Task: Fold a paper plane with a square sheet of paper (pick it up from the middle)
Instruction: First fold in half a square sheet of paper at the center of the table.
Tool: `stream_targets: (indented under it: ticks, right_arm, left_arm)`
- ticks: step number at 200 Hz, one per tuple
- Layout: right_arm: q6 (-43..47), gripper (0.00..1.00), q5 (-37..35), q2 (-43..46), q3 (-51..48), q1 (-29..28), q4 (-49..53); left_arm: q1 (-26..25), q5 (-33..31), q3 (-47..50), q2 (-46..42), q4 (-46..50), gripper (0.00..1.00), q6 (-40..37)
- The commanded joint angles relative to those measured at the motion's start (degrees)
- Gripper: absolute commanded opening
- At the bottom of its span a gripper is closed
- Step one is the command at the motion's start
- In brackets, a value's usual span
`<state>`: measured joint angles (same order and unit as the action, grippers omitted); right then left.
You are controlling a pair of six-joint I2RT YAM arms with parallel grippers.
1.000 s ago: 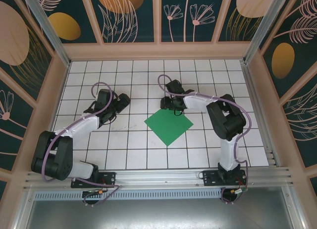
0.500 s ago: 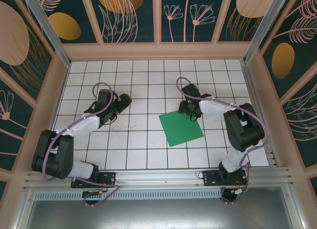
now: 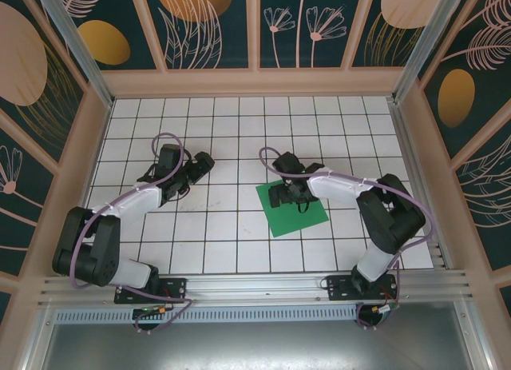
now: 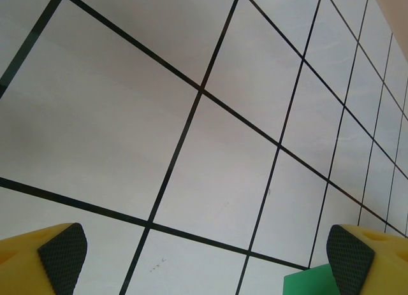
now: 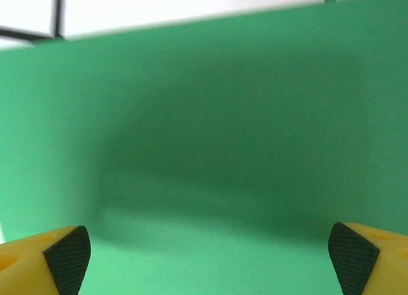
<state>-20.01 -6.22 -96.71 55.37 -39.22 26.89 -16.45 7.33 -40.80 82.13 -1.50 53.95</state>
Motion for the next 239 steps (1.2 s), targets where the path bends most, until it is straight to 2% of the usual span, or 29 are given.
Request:
stream_targets:
  ticks: [1, 45, 120, 136, 155, 186, 207, 239]
  right_arm:
    - [-0.02, 0.99, -1.33, -0.76, -1.79, -0.05, 1.47]
    - [-0.84, 0.98, -0.56, -3.32, -3.47, 0.24, 0.11]
    - [-1.26, 0.84, 3.30, -3.97, -4.53, 2.90, -1.67]
    - [-1.42, 0.78, 4.16, -2.85, -4.41, 3.30, -2.05]
    - [-1.76, 0.62, 5.10, -1.72, -3.90, 3.63, -3.17]
    - [-4.63, 0.32, 12.64, 1.16, -3.57, 3.98, -8.42]
    - [-9.61, 0.27, 21.50, 4.15, -4.97, 5.06, -17.19]
    - [-17.65, 0.26, 34.46, 6.64, -7.83, 6.20, -35.06]
  left_arm:
    - [-0.19, 0.71, -0.17, 0.85, -1.23, 0.98, -1.29]
    - [-0.33, 0.67, -0.42, 1.60, -1.23, 0.99, -1.13]
    - [-0.42, 1.37, -0.73, 2.07, -2.36, 0.98, -0.15]
    - [-0.45, 1.62, -0.77, 2.24, -2.52, 0.98, -0.17]
    - [-0.51, 2.07, -0.35, 2.51, -2.78, 0.98, 0.02]
    - [-0.52, 5.60, 2.03, 2.18, -7.70, 0.98, 2.98]
    - [-0.58, 8.26, 4.14, 1.51, -12.91, 0.99, 5.15]
    - [-0.53, 11.85, 7.34, 0.12, -20.46, 0.98, 9.11]
